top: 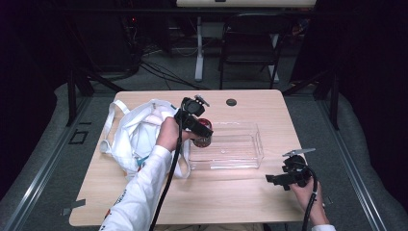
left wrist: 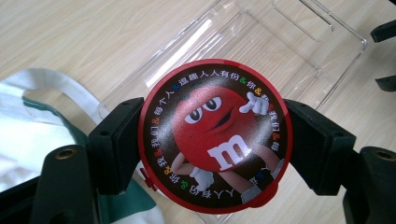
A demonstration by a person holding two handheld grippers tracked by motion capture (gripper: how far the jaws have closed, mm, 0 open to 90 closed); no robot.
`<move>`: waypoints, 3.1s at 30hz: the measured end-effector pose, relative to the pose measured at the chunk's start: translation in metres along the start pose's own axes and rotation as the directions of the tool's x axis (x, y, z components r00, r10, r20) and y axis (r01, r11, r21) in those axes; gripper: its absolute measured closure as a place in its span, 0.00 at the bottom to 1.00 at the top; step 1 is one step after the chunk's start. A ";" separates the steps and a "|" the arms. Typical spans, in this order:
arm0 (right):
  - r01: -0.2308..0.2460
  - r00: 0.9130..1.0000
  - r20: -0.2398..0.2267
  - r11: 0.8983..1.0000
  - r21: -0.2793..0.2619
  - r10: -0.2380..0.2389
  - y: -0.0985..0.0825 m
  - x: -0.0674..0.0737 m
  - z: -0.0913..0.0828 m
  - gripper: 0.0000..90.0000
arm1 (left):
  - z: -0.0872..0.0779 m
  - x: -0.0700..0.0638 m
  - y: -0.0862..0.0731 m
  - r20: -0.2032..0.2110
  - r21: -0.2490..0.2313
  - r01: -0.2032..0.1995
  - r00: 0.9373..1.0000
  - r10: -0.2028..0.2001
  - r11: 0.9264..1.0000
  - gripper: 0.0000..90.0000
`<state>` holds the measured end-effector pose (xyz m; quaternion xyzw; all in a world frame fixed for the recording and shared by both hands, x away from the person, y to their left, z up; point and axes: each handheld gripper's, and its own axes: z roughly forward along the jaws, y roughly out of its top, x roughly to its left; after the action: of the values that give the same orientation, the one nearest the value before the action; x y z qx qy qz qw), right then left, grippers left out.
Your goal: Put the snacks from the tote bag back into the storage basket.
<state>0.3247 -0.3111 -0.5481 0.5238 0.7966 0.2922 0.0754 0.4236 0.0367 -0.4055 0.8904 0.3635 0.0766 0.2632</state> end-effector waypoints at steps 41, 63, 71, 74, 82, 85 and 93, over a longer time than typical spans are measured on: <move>-0.001 1.000 -0.004 1.000 0.004 0.001 -0.001 -0.001 -0.001 0.14 | 0.055 0.001 -0.029 0.002 0.071 0.048 0.999 -0.048 0.996 0.29; -0.001 1.000 -0.006 1.000 0.002 0.001 0.000 -0.001 -0.001 0.14 | 0.074 0.003 -0.040 -0.007 0.102 0.067 0.998 -0.066 0.993 0.29; -0.001 1.000 -0.003 1.000 0.002 0.001 0.000 -0.001 -0.001 0.14 | 0.078 0.004 -0.043 -0.019 0.108 0.087 0.996 -0.086 0.990 0.29; -0.002 1.000 -0.006 1.000 0.002 0.002 -0.001 -0.001 -0.001 0.14 | 0.078 0.004 -0.043 -0.019 0.112 0.080 0.997 -0.079 0.990 0.29; -0.004 1.000 -0.002 1.000 -0.001 0.004 -0.003 -0.002 -0.003 0.14 | 0.081 0.004 -0.046 -0.019 0.117 0.082 0.997 -0.081 0.990 0.29; -0.004 1.000 -0.002 1.000 -0.003 0.004 -0.003 -0.002 -0.003 0.14 | 0.082 0.003 -0.046 -0.021 0.113 0.085 0.996 -0.083 0.990 0.29; -0.004 1.000 -0.004 1.000 -0.005 0.004 -0.004 -0.001 -0.004 0.14 | 0.083 -0.001 -0.045 -0.024 0.127 0.058 0.998 -0.055 0.990 0.29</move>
<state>0.3200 -0.3146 -0.5471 0.5245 0.7950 0.2955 0.0747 0.4225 0.0287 -0.5002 0.8939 0.3953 0.0547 0.2041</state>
